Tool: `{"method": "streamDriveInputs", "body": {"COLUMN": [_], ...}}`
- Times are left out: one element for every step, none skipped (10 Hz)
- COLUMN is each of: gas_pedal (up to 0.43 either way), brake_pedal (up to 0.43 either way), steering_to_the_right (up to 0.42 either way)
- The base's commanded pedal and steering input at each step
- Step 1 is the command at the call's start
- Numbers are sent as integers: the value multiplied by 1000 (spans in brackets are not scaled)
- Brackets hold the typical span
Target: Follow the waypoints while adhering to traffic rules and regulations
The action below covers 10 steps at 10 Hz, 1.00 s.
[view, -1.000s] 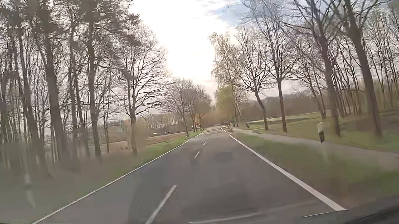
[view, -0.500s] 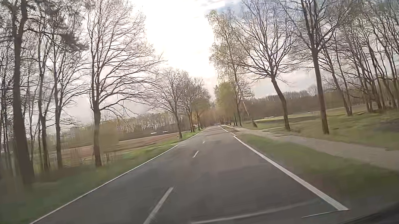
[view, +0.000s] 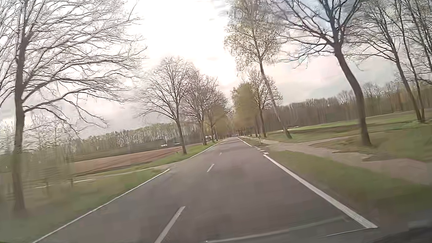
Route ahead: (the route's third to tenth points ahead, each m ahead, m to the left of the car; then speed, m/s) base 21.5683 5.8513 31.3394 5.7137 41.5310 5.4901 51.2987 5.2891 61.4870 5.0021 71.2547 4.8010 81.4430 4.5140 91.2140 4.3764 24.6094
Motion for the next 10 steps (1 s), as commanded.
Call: {"method": "streamDriveInputs", "body": {"gas_pedal": [39, 39, 47, 59, 59, 67, 67, 67, 67, 67], "brake_pedal": [0, 0, 0, 0, 0, 0, 0, 0, 0, 0], "steering_to_the_right": [0, 0, 0, 0, 0, 0, 0, 0, 0, 0]}}
